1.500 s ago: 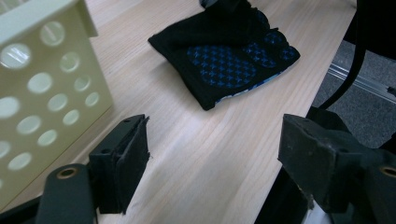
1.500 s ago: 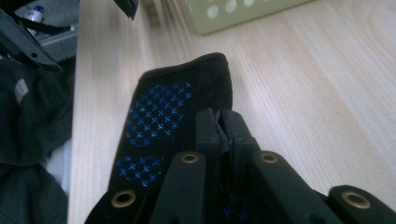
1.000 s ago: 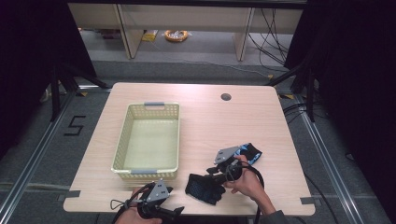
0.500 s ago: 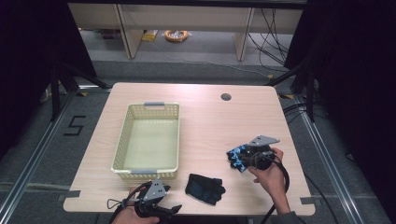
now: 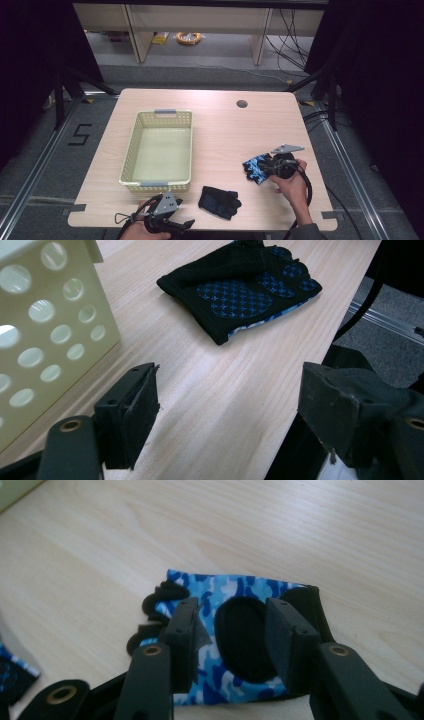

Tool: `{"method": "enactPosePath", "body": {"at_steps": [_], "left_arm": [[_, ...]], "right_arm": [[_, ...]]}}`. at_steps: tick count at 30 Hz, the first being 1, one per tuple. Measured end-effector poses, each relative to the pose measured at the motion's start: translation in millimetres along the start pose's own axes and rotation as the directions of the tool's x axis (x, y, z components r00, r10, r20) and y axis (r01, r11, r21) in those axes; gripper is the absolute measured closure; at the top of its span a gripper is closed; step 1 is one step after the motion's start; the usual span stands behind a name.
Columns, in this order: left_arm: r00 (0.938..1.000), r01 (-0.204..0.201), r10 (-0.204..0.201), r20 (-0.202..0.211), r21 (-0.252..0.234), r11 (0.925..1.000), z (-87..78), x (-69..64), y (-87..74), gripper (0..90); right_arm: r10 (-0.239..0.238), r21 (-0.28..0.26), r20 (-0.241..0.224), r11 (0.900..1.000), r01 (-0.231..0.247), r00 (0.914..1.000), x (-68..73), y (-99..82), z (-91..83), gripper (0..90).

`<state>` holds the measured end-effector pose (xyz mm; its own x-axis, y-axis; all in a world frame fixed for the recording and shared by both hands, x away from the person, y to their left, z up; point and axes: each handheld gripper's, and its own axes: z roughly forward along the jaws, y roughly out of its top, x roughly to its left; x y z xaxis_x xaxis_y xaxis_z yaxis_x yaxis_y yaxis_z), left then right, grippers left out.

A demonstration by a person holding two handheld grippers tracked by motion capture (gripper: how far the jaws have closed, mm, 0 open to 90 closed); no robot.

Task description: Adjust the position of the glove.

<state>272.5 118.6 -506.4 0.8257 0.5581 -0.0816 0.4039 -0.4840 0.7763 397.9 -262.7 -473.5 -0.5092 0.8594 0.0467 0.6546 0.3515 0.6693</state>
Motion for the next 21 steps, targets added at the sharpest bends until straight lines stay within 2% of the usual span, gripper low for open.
{"method": "enactPosePath", "body": {"at_steps": [1,2,3,5,6,7,8,9,10,11,13,14,15,17,18,19,20,21], "left_arm": [[1.0,-0.005,0.005,0.002,0.001,1.0,0.0,0.3,0.1,23.5],[1.0,-0.003,0.003,0.002,0.001,1.0,0.1,0.2,0.1,23.5],[0.9998,-0.022,0.022,-0.004,0.013,0.9997,-0.7,1.7,0.4,23.4],[0.9995,-0.032,0.032,-0.006,0.021,0.9993,-1.7,2.7,0.8,23.5],[0.9998,-0.018,0.018,-0.002,0.006,0.9998,-1.2,1.8,0.8,23.4],[0.9994,-0.035,0.035,-0.007,0.019,0.9992,-2.1,3.1,1.1,23.4],[1.0,0.003,-0.003,-0.003,0.008,1.0,-1.4,0.8,0.5,23.4],[1.0,0.002,-0.002,-0.006,0.01,0.9999,-1.3,1.1,0.4,23.4],[0.9993,-0.036,0.036,-0.008,0.019,0.9992,-2.0,3.1,1.0,23.4],[0.9994,-0.033,0.033,-0.007,0.019,0.9993,-2.0,2.9,1.0,23.4],[0.9994,-0.033,0.034,-0.006,0.021,0.9992,-1.9,2.9,1.1,23.4],[0.9998,-0.019,0.019,-0.002,0.008,0.9998,-1.3,2.0,1.1,23.4],[1.0,0.004,-0.004,-0.003,0.009,0.9999,-1.1,0.8,0.7,23.4],[1.0,-0.002,0.002,-0.008,0.019,0.9998,-1.5,1.9,0.9,23.4],[0.9997,0.024,-0.024,0.001,-0.004,0.9997,-0.1,-0.1,0.5,23.4],[0.9996,0.028,-0.028,0.002,-0.01,0.9996,0.1,-0.4,0.3,23.4],[0.9999,0.015,-0.015,0.002,0.0,0.9999,-0.6,0.5,0.3,23.4],[0.9999,0.015,-0.015,0.001,-0.001,0.9999,-0.7,0.5,0.3,23.4]], "right_arm": [[0.02,-0.013,0.0,0.9997,-0.02,0.9998,-2.3,-0.1,2.7,59.1],[0.054,-0.001,-0.014,0.9985,-0.054,0.9984,-3.9,0.7,4.9,58.9],[0.094,-0.001,-0.013,0.9955,-0.094,0.9954,-3.4,1.7,6.4,58.8],[0.139,-0.001,-0.013,0.9903,-0.139,0.9902,-3.8,3.5,11.8,58.3],[0.128,-0.01,-0.009,0.9917,-0.128,0.9918,-3.8,4.1,15.0,58.3],[0.14,0.0,-0.01,0.9902,-0.14,0.9901,-2.4,4.5,17.8,58.1],[0.157,0.029,0.003,0.9873,-0.157,0.9877,0.7,5.1,18.5,57.8],[0.128,0.016,0.002,0.9917,-0.128,0.9918,0.2,5.0,22.0,57.4],[0.171,0.027,0.006,0.985,-0.171,0.9853,3.9,5.2,24.4,57.0],[0.155,0.027,0.013,0.9875,-0.155,0.9878,3.8,5.4,26.3,56.6],[0.17,0.041,0.018,0.9846,-0.17,0.9854,4.3,6.6,29.1,55.8],[0.161,0.019,0.024,0.9868,-0.161,0.9867,4.1,7.1,31.9,55.5],[0.179,0.04,0.038,0.9828,-0.18,0.9832,6.6,8.7,31.9,55.0],[0.206,0.046,0.041,0.977,-0.208,0.9777,9.7,11.8,36.9,54.1],[0.183,0.042,0.045,0.9819,-0.185,0.9821,8.6,11.8,41.2,54.2],[0.185,0.044,0.065,0.9812,-0.188,0.9806,9.5,12.4,45.0,54.6],[0.175,0.045,0.078,0.9828,-0.179,0.9814,11.1,13.8,45.8,55.3],[0.186,0.049,0.078,0.9806,-0.19,0.9795,13.8,15.5,46.7,55.6]]}}
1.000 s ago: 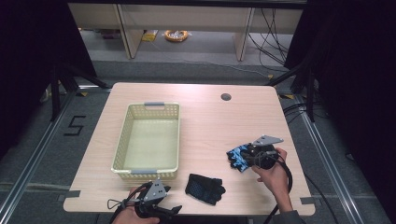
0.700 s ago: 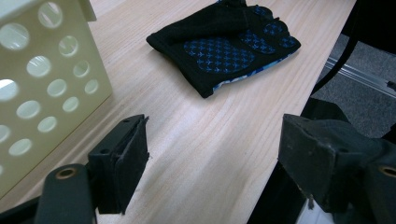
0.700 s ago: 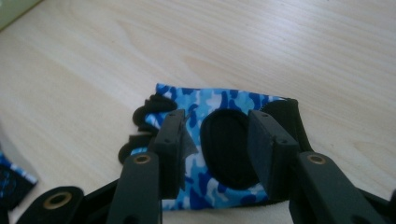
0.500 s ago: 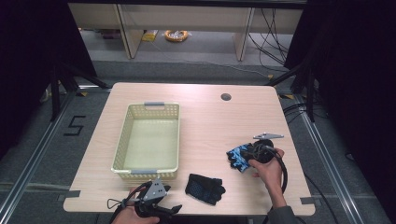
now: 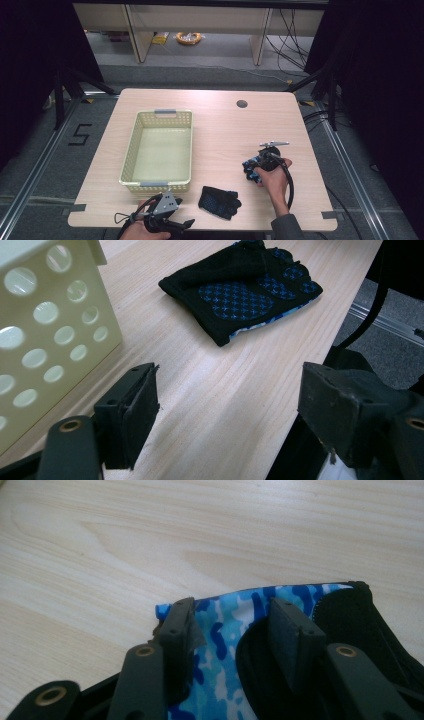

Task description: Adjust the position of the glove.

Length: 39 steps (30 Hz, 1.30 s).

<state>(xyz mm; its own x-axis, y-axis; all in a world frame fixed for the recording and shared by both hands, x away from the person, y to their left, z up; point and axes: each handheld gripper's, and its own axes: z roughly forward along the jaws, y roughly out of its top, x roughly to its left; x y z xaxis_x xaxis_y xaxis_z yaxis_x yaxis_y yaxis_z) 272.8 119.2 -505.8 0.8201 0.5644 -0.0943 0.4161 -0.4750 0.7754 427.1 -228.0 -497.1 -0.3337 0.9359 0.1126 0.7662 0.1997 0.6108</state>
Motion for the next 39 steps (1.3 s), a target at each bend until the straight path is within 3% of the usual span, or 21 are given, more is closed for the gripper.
{"method": "enactPosePath", "body": {"at_steps": [4,7,9,11,12,14,17,19,20,21,23,25,26,28,29,32,33,36,37,38,39], "left_arm": [[1.0,0.001,-0.001,-0.002,0.001,1.0,-0.1,-0.5,0.0,23.3],[0.999,-0.045,0.045,-0.003,0.022,0.9987,-1.7,1.9,0.9,23.3],[0.9999,-0.014,0.014,-0.001,-0.004,0.9999,0.6,-1.0,0.2,23.3],[0.9999,-0.015,0.015,0.0,-0.001,0.9999,0.9,-1.0,0.1,23.3],[1.0,-0.007,0.007,0.001,-0.006,1.0,1.5,-1.4,0.0,23.3],[1.0,-0.008,0.008,0.0,-0.005,1.0,1.4,-1.1,0.0,23.3],[0.9987,-0.05,0.05,-0.006,0.018,0.9986,-2.2,2.4,1.3,23.3],[1.0,-0.002,0.002,-0.003,0.0,1.0,-1.2,0.4,1.2,23.3],[0.9999,-0.014,0.014,-0.001,-0.007,0.9999,-1.2,1.1,1.5,23.3],[0.9995,-0.033,0.033,0.0,0.01,0.9994,-2.5,2.7,1.7,23.3],[1.0,-0.004,0.004,-0.005,0.005,1.0,-2.2,2.0,1.1,23.3],[0.9999,-0.01,0.011,-0.011,0.004,0.9999,-3.1,2.5,1.3,23.3],[1.0,0.003,-0.003,-0.008,-0.009,1.0,-2.5,1.9,1.3,23.3],[0.9999,0.005,-0.005,-0.01,-0.008,1.0,-3.0,2.2,1.5,23.3],[0.9997,-0.021,0.021,-0.008,0.004,0.9998,-4.4,4.1,2.1,23.3],[0.9998,0.016,-0.016,-0.007,-0.018,0.9997,-3.4,2.4,1.9,23.3],[0.9998,0.018,-0.018,-0.007,-0.019,0.9997,-3.6,2.5,2.0,23.3],[0.9998,0.016,-0.016,-0.01,-0.018,0.9997,-4.9,3.5,2.9,23.3],[0.9999,0.015,-0.015,-0.003,-0.015,0.9998,-5.7,4.0,3.6,23.3],[1.0,-0.001,0.001,-0.004,-0.014,0.9999,-6.4,5.2,3.9,23.3],[0.9996,0.027,-0.027,0.001,-0.023,0.9994,-6.1,4.2,4.0,23.3]], "right_arm": [[-0.071,0.028,0.073,0.9972,0.069,0.9949,9.3,0.5,0.3,62.2],[-0.073,0.01,0.049,0.9973,0.072,0.9962,7.4,-0.8,0.6,72.7],[-0.072,-0.009,0.009,0.9974,0.072,0.9974,5.2,-2.9,1.9,76.7],[-0.101,-0.022,0.015,0.9946,0.102,0.9947,4.4,-4.2,2.4,78.6],[-0.086,-0.02,0.011,0.9961,0.086,0.9963,5.4,-4.1,1.7,80.4],[-0.108,-0.035,0.002,0.9935,0.109,0.9941,3.6,-4.1,1.8,88.9],[-0.135,-0.048,-0.017,0.9899,0.134,0.9908,-1.7,-4.4,0.8,89.2],[-0.161,-0.066,-0.033,0.9851,0.159,0.9864,-5.8,-2.2,-1.9,89.4],[-0.134,-0.061,-0.045,0.9894,0.132,0.9899,-4.8,-1.9,-5.4,89.4],[-0.169,-0.09,-0.042,0.9822,0.165,0.9847,-7.1,-0.8,-6.6,89.4],[-0.176,-0.098,-0.05,0.9805,0.171,0.9831,-5.5,1.8,-15.1,89.4],[-0.177,-0.119,-0.071,0.9786,0.168,0.9816,-3.1,3.7,-23.8,89.5],[-0.227,-0.141,-0.07,0.9662,0.216,0.9714,-4.3,4.6,-26.9,89.5],[-0.258,-0.171,-0.087,0.9553,0.241,0.9622,-0.9,5.7,-35.4,89.5],[-0.266,-0.182,-0.099,0.9521,0.246,0.9588,2.1,5.3,-39.9,89.5],[-0.316,-0.206,-0.144,0.9363,0.284,0.9376,11.0,4.3,-53.3,89.5],[-0.342,-0.227,-0.152,0.9252,0.304,0.9274,14.5,3.1,-56.8,89.5],[-0.378,-0.251,-0.204,0.9121,0.325,0.9031,25.6,-0.7,-67.8,89.5],[-0.406,-0.271,-0.221,0.8991,0.344,0.8867,28.0,-0.7,-70.1,89.5],[-0.392,-0.266,-0.245,0.9067,0.328,0.8868,33.5,-2.7,-73.7,89.5],[-0.426,-0.282,-0.259,0.8916,0.354,0.8669,35.7,-2.2,-76.1,89.5]]}}
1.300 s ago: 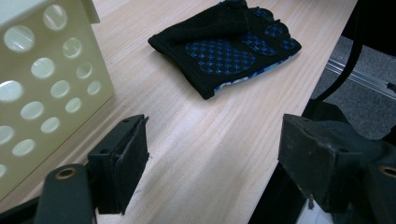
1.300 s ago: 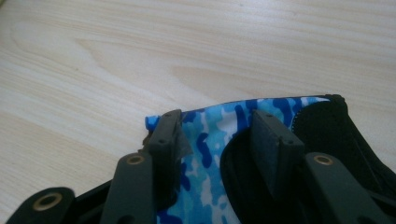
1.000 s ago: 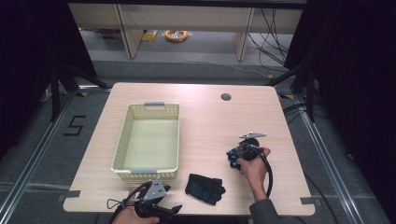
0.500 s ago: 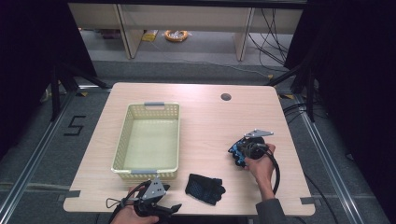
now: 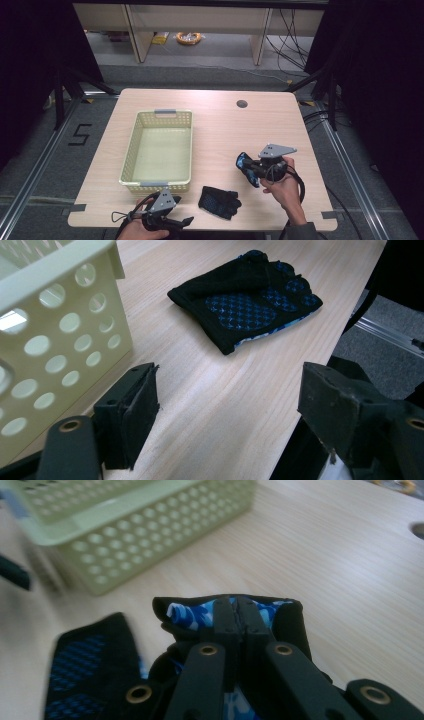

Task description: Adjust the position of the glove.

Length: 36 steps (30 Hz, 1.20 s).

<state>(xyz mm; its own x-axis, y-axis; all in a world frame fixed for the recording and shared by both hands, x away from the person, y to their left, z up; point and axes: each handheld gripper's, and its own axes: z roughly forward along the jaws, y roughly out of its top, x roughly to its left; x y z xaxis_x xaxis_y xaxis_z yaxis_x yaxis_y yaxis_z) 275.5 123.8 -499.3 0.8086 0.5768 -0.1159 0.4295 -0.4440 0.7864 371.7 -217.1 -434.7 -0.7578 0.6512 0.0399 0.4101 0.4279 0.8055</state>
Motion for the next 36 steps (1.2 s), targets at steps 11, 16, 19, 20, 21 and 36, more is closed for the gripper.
{"method": "enactPosePath", "body": {"at_steps": [11,16,19,20,21,36], "left_arm": [[1.0,-0.005,0.005,-0.002,-0.023,0.9997,-1.9,0.2,3.3,23.3],[1.0,-0.005,0.005,-0.003,-0.026,0.9996,-2.2,2.2,3.9,23.2],[1.0,-0.009,0.009,-0.001,-0.02,0.9997,-2.4,3.2,4.2,23.2],[1.0,0.0,0.0,0.0,-0.033,0.9995,-1.2,2.8,3.7,23.3],[0.9999,0.004,-0.004,-0.012,-0.015,0.9999,-1.6,3.3,3.3,23.3],[1.0,-0.006,0.006,0.003,0.016,0.9999,-2.1,7.3,2.5,23.4]], "right_arm": [[-0.171,-0.008,-0.178,0.9851,0.172,0.9691,48.6,7.0,6.1,89.5],[-0.226,-0.006,-0.237,0.9729,0.231,0.9448,66.3,8.7,12.7,89.5],[-0.256,0.005,-0.268,0.9637,0.267,0.9289,74.1,8.9,18.2,89.4],[-0.264,0.006,-0.277,0.9609,0.277,0.9237,76.1,8.9,20.2,89.4],[-0.278,0.004,-0.289,0.9567,0.291,0.9161,77.8,8.9,22.2,89.4],[-0.349,0.086,-0.459,0.8982,0.431,0.8173,95.5,-15.7,46.0,89.2]]}}
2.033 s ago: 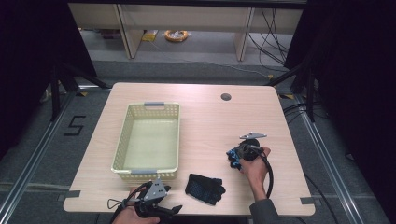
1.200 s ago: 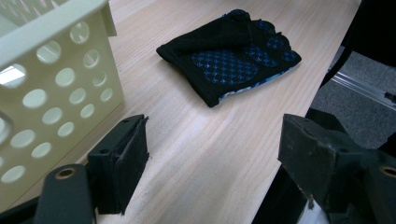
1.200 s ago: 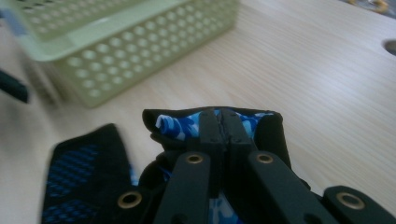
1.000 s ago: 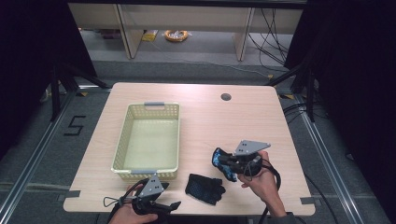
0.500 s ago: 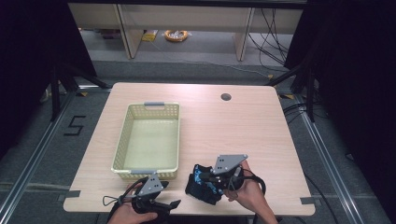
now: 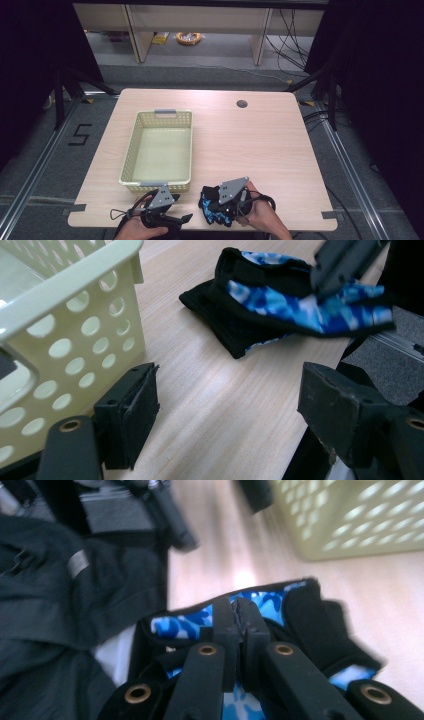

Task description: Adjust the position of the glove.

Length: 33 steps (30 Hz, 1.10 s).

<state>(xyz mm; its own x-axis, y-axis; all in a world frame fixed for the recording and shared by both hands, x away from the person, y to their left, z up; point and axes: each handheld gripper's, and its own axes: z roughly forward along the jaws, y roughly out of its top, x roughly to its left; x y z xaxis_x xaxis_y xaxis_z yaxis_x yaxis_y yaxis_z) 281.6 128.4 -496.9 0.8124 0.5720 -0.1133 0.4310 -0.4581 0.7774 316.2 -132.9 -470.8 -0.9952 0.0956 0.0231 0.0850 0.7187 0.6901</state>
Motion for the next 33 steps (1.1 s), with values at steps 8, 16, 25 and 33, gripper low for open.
{"method": "enactPosePath", "body": {"at_steps": [8,16,25,33], "left_arm": [[0.9999,-0.01,0.01,-0.013,-0.008,0.9999,5.0,-3.5,1.4,24.1],[0.9986,-0.052,0.052,0.002,-0.009,0.9986,8.8,-8.1,9.9,25.2],[0.9959,-0.087,0.087,0.024,-0.008,0.9962,24.7,-11.8,27.0,29.4],[0.9868,-0.151,0.151,0.059,0.006,0.9885,39.5,-15.6,40.3,39.5]], "right_arm": [[0.002,0.039,-0.013,0.9992,-0.001,0.9999,6.9,-10.9,9.1,86.0],[0.157,0.0,0.114,0.9875,-0.158,0.981,14.6,-13.5,-4.1,72.4],[0.41,-0.062,0.307,0.9093,-0.411,0.859,33.1,-43.8,-29.5,64.9],[0.427,-0.028,0.312,0.897,-0.441,0.8488,39.5,-51.4,-20.4,62.8]]}}
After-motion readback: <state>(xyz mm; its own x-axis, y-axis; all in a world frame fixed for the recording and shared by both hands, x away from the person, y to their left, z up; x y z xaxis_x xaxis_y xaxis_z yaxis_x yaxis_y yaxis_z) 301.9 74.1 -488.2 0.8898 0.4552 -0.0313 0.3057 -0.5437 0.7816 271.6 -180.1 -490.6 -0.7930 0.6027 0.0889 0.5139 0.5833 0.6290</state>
